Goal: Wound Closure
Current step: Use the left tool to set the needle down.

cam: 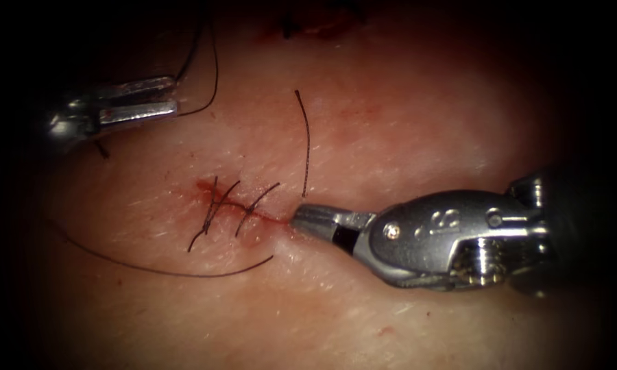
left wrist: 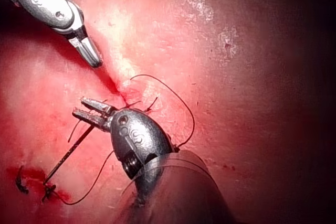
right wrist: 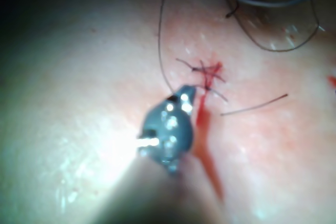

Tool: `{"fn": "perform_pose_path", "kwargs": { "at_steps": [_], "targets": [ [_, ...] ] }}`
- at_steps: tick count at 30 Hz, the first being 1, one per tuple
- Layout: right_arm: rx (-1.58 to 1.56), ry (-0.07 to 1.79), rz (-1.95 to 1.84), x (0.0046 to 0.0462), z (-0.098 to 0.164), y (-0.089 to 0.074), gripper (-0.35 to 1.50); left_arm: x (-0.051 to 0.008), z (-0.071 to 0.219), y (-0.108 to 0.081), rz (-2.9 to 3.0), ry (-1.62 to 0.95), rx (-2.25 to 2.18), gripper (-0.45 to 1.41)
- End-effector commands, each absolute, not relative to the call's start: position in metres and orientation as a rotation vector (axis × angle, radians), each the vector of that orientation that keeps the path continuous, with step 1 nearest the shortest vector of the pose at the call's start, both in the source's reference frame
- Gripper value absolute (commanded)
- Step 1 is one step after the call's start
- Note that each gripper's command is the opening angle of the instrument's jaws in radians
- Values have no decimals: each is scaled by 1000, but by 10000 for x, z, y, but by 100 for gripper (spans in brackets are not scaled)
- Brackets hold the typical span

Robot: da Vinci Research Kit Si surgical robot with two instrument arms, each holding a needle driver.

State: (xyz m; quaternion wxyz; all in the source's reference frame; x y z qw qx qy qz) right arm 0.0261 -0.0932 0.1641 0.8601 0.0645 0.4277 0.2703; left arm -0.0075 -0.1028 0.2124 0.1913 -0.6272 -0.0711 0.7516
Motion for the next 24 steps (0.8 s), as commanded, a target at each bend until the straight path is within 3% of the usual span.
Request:
{"fn": "perform_pose_path", "kwargs": {
  "at_steps": [1, 3, 24],
  "targets": [
    [142, 902, 569, 268, 1640, -946, -15, -85, 2132, -1043, 2098, -216, -1763, -45],
    [143, 902, 568, 268, 1640, -947, -8, -85, 2156, -1044, 2104, -224, -1757, -45],
    [139, 908, 564, 265, 1644, -960, -5, -74, 2157, -990, 1884, -347, -1674, -45]
  ]
}}
